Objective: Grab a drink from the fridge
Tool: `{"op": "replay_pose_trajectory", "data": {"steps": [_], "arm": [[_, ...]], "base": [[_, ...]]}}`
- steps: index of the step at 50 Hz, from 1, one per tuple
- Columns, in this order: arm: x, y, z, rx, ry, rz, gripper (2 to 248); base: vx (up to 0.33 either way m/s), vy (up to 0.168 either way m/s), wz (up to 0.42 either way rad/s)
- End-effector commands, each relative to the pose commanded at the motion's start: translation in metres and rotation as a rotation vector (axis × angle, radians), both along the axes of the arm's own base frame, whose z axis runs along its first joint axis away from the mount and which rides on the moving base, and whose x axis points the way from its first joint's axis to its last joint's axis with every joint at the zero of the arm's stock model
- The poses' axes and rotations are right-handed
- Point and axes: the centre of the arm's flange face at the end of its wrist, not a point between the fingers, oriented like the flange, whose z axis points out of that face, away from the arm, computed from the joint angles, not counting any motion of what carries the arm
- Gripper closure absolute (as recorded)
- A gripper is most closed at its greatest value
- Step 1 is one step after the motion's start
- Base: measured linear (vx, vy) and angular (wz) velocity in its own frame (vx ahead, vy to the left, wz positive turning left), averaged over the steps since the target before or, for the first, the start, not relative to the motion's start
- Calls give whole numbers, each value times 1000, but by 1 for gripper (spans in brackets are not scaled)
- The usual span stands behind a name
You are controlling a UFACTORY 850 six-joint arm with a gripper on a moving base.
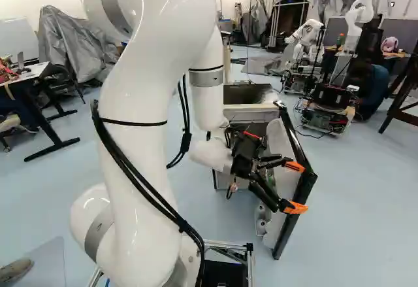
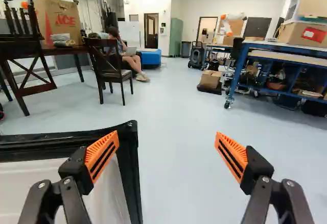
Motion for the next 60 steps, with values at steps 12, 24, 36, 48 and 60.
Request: {"op": "replay_pose_trajectory", "data": {"steps": [12,24,36,48,60], "arm": [[9,-21,0,-12,-26,-45,3],[18,-42,-1,-25,-51,-86,3],[26,-63,-1,-38,-75,-124,3],[35,-84,-1,-53,-100,-157,3],[43,-105,-2,-68,-124,-188,3]], "base": [[0,0,0],[0,0,0],[0,0,0],[0,0,0],[0,0,0]]}}
